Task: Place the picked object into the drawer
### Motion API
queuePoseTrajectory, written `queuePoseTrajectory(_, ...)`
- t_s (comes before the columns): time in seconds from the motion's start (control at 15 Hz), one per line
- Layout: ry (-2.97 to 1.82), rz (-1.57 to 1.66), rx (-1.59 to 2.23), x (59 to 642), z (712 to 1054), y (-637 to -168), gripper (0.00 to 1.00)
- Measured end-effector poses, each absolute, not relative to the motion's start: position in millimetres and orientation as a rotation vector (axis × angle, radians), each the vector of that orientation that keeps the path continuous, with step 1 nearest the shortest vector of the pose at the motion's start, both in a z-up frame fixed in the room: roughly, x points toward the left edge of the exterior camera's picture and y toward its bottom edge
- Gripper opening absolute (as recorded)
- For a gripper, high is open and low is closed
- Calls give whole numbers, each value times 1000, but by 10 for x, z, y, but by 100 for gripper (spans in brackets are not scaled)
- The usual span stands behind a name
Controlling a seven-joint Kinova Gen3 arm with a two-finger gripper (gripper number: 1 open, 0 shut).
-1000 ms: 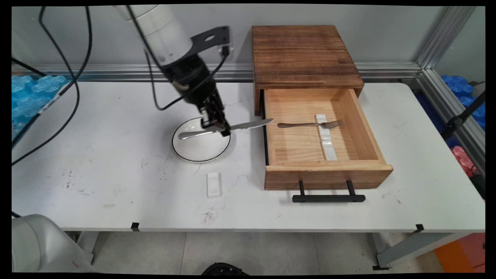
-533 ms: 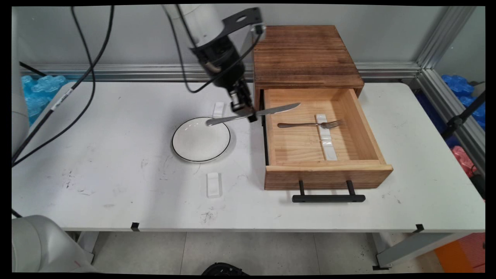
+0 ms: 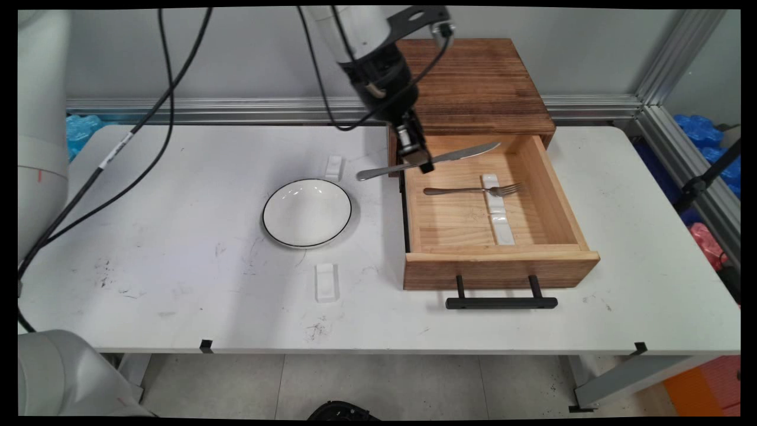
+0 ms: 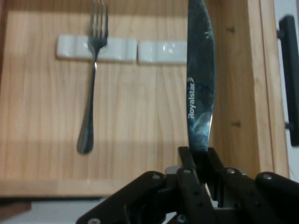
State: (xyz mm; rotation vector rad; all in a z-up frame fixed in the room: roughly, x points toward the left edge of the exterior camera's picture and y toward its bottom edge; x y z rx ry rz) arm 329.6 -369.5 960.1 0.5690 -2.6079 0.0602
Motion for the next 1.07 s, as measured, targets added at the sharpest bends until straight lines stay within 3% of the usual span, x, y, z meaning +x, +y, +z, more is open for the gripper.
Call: queuePoseTrajectory(1.07, -2573, 50, 564, 2505, 9134, -4018, 0)
